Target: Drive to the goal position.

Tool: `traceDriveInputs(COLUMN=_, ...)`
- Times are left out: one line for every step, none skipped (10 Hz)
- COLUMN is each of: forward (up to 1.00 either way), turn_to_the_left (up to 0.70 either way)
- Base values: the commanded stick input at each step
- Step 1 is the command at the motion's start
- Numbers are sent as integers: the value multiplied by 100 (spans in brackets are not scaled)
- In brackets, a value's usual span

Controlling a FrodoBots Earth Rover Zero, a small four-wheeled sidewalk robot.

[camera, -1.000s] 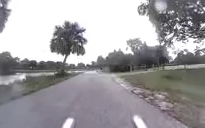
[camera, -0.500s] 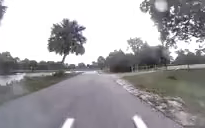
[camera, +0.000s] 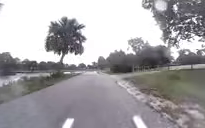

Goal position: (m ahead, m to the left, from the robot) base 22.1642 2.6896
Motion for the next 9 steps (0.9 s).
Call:
traceDriveInputs(forward=85, turn_to_the_left=0)
traceDriveInputs(forward=85, turn_to_the_left=0)
traceDriveInputs(forward=85, turn_to_the_left=0)
traceDriveInputs(forward=85, turn_to_the_left=0)
traceDriveInputs(forward=85, turn_to_the_left=0)
traceDriveInputs(forward=85, turn_to_the_left=0)
traceDriveInputs(forward=85, turn_to_the_left=0)
traceDriveInputs(forward=85, turn_to_the_left=0)
traceDriveInputs(forward=85, turn_to_the_left=0)
